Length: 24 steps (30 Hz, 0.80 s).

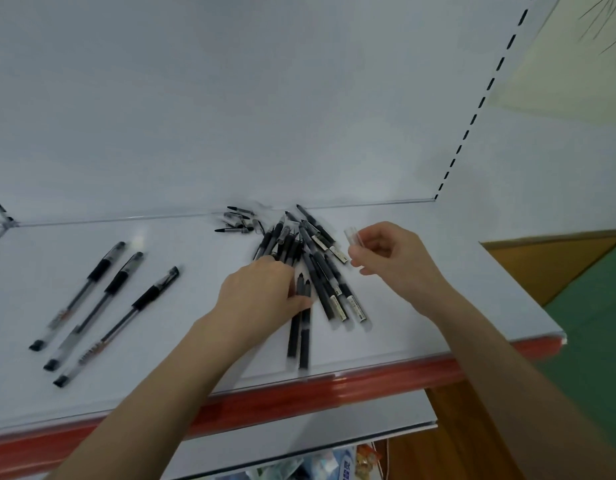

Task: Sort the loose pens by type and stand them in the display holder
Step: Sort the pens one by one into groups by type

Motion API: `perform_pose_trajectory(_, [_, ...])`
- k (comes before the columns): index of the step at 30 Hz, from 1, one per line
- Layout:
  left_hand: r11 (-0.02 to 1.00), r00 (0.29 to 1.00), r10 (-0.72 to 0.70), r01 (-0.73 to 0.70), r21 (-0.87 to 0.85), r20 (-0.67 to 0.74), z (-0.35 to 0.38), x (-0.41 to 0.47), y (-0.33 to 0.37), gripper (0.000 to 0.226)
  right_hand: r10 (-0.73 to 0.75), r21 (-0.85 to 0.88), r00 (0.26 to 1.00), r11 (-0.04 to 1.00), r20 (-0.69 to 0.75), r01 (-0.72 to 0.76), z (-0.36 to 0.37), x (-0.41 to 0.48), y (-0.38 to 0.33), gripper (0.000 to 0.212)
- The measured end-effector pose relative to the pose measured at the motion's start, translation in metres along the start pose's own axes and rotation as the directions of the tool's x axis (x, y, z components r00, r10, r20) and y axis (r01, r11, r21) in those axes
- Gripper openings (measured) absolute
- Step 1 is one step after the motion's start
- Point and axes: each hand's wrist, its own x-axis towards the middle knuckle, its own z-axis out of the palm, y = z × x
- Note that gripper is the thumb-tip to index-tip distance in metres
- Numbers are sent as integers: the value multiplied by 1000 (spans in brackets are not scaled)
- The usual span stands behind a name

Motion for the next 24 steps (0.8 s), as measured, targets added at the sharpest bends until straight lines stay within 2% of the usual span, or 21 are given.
perform_pose_trajectory(5, [1000, 998, 8, -6, -20, 68, -7, -5, -4, 28, 11, -4, 1000, 1000, 15, -11, 4, 5, -1, 10])
perform_pose_trajectory(8, [998, 996, -38, 34, 59, 75, -8, -7, 4, 22, 20, -17, 1000, 1000, 23, -20, 8, 8, -3, 7])
perform_pose_trajectory(11, [989, 995, -93, 88, 119, 35, -6, -8, 14, 35, 19, -13, 1000, 1000, 22, -19, 10, 8, -5, 5])
perform_pose_trajectory(14, [989, 994, -109, 111, 97, -31, -3, -10, 12, 35, 14, 17, 1000, 1000, 11, -14, 9, 7, -8, 4])
perform_pose_trajectory(16, [995, 991, -103, 104, 0, -80, -6, -11, 5, 25, 24, 60, 1000, 998, -11, -23, 7, 7, -10, 4])
perform_pose_trajectory(18, [978, 985, -119, 94, -184, -127, -16, -13, -2, 16, 42, 128, 999, 991, -22, -39, 4, 8, -15, 4])
perform_pose_trajectory(21, [866, 969, -125, 1, -500, -213, -34, -22, -7, 9, 33, 214, 999, 976, 4, -33, 2, 9, -29, 7])
perform_pose_trajectory(24, [784, 927, -123, -129, -608, -355, -50, -33, -8, 11, -60, 263, 997, 964, 50, 45, 2, 9, -50, 16])
